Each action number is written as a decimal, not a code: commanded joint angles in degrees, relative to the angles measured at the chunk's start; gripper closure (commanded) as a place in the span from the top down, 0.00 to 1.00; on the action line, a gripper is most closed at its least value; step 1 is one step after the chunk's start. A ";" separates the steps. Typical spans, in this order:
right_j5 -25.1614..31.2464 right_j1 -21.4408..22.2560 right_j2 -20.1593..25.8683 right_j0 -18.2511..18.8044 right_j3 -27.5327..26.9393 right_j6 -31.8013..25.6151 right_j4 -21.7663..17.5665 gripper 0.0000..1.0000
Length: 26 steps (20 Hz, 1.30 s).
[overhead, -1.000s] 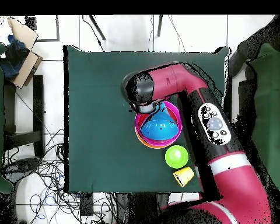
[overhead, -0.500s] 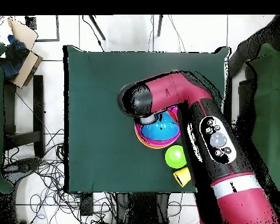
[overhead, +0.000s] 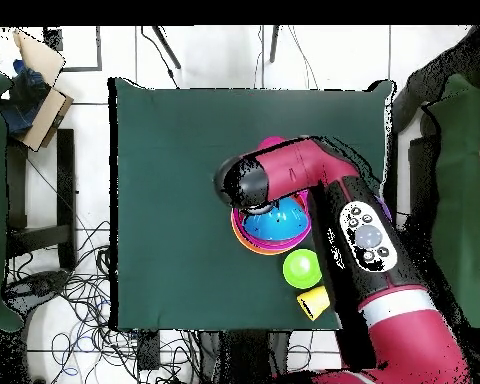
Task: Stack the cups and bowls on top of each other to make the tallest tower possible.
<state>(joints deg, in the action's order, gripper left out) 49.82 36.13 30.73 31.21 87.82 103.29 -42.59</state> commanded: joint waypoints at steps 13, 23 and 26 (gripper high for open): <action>-6.30 -6.73 -7.24 -4.03 -0.94 0.03 -4.81 1.00; -5.52 -7.45 -8.56 -5.26 -2.12 -1.48 -4.05 0.00; -5.32 -7.25 -8.73 -5.46 -2.10 -1.71 -3.74 0.00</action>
<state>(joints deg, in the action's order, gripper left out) 46.51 32.44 24.04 27.18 86.09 103.29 -42.58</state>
